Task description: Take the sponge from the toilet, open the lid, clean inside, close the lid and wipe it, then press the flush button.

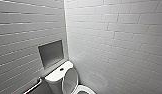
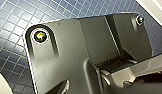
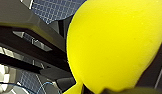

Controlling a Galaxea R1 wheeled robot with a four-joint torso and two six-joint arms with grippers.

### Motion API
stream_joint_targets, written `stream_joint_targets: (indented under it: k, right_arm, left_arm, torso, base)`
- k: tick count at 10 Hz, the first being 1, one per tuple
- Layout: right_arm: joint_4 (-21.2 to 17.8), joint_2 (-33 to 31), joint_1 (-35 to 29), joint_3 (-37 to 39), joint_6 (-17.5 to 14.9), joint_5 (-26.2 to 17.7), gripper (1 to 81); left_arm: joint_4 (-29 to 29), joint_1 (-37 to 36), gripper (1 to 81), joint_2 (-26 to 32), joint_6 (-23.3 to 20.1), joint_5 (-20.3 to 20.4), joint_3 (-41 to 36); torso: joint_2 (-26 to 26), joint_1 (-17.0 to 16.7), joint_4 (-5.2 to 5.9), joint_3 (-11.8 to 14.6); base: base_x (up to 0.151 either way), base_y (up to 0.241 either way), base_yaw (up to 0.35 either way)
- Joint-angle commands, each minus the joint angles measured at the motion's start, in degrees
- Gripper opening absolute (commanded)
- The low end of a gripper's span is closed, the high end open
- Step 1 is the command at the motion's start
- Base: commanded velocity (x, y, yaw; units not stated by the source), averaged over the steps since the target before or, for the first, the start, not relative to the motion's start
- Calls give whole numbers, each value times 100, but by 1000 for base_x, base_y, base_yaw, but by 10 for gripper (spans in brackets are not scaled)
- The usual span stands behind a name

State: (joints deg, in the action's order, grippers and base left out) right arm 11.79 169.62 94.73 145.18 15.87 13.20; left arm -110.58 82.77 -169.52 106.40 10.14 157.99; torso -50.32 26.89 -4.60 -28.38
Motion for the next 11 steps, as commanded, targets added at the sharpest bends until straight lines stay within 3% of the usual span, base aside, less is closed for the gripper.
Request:
stream_joint_targets:
  k: [1, 2, 3, 4, 5, 6, 7, 8, 9, 10, 11]
  right_arm:
    - [96, 92, -187, 291, -14, -406, 10]
    - [53, 170, -265, 475, -5, -675, 10]
    - [25, 233, -336, 528, 48, -916, 10]
    - [25, 285, -406, 590, 65, -1241, 10]
    - [8, 329, -415, 624, 74, -1407, 10]
    - [-18, 364, -363, 651, 74, -1408, 10]
    - [-266, 408, -276, 668, 15, -1332, 10]
    - [-857, 486, -222, 814, -148, -1219, 10]
    - [-1535, 643, -204, 1095, -1017, -954, 10]
    - [-2444, 724, -239, 1273, -1853, -976, 10]
    - [-2936, 691, -310, 1233, -2427, -1072, 10]
  left_arm:
    - [256, 41, 811, 32, 92, -250, 4]
    - [819, 182, 811, -90, -55, -613, 74]
    - [1276, 262, 811, -214, -594, -962, 92]
    - [2295, 270, 811, -258, -1903, -1120, 74]
    - [3838, 270, 811, -293, -3558, -1137, 83]
    - [5112, 244, 811, -310, -4913, -1155, 65]
    - [6400, 209, 811, -319, -6331, -1164, 57]
    - [7528, 166, 811, -337, -7538, -1206, 39]
    - [8341, 113, 811, -354, -8466, -1356, 22]
    - [8817, 69, 811, -354, -8876, -1366, 13]
    - [9149, 16, 811, -389, -9074, -1375, 13]
  torso:
    - [0, 2, 0, 0]
    - [2, 0, 0, 0]
    - [2, 0, 0, 2]
    - [2, 0, 0, 2]
    - [2, -5, 0, 2]
    - [2, -5, 0, 2]
    - [2, -7, 0, 2]
    - [2, -5, 0, 2]
    - [2, -5, 0, 2]
    - [2, -7, 0, 2]
    - [2, -7, 0, 2]
  base:
    - [0, 0, 0]
    - [0, 0, 0]
    - [0, 0, 0]
    - [0, 0, 0]
    - [0, 0, 0]
    - [0, 0, 0]
    - [0, 0, 0]
    - [0, 0, 0]
    - [0, 0, 0]
    - [0, 0, 0]
    - [0, 0, 0]
